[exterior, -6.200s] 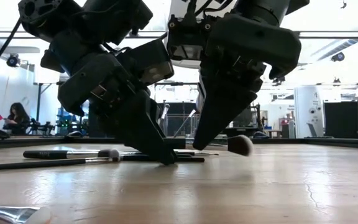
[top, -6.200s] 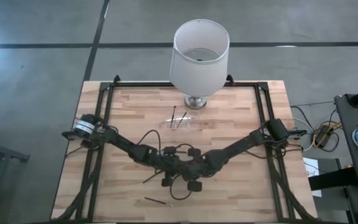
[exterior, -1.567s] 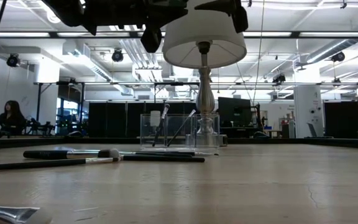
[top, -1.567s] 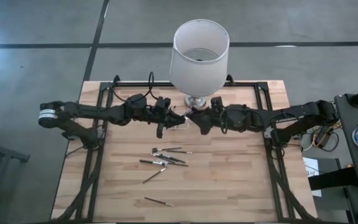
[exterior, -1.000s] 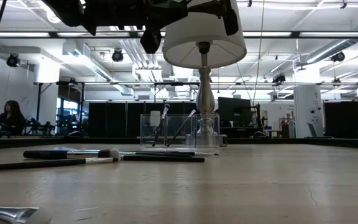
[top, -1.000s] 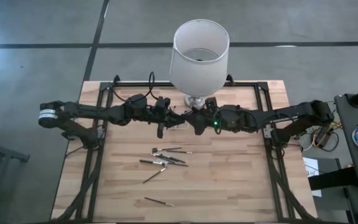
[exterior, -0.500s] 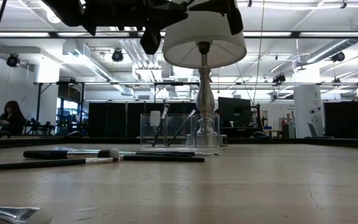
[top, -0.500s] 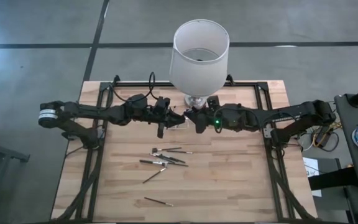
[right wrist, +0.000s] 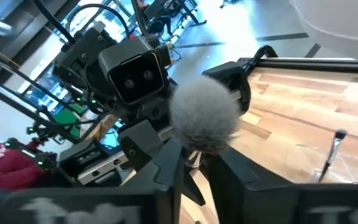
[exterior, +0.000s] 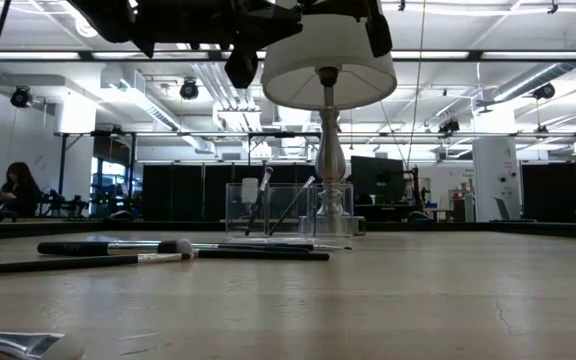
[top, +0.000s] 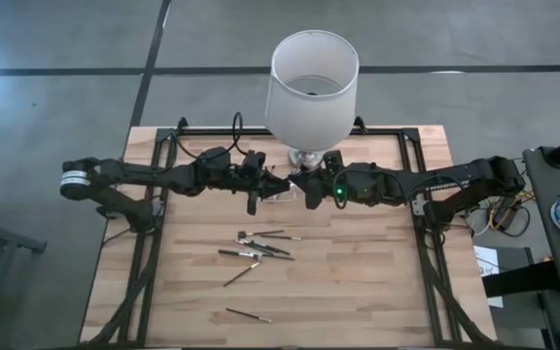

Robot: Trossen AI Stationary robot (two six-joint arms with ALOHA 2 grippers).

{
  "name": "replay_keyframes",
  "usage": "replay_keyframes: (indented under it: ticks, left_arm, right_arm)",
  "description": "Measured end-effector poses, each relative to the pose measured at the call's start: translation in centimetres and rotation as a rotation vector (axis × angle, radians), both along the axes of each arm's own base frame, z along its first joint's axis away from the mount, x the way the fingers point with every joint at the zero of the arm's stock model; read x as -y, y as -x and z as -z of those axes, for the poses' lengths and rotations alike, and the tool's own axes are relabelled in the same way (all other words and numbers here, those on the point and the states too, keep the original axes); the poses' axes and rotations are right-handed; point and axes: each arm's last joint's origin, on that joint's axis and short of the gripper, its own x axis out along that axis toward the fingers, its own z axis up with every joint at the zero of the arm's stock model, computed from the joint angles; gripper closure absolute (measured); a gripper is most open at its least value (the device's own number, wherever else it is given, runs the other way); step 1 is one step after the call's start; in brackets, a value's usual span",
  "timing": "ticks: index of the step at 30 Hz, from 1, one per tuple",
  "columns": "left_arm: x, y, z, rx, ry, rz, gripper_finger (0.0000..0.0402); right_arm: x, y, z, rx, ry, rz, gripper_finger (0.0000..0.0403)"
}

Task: Put items in baskets/containers
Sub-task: Put the powder brush into the transparent organizer

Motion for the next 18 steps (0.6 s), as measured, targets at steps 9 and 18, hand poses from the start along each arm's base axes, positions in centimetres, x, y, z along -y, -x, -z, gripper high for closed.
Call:
replay_keyframes:
  ticks: [9, 18]
  left_arm:
    - [0.2, 0.0, 0.3, -0.042, 0.026, 0.002, 0.0352]
    - [1.3, 0.2, 2.8, -0.295, 0.030, -0.096, 0.0269]
  right_arm:
    - [0.0, 0.0, 0.1, -0.019, 0.030, 0.012, 0.0367]
    - [0.3, 0.6, 1.3, -0.171, 0.087, 0.078, 0.0367]
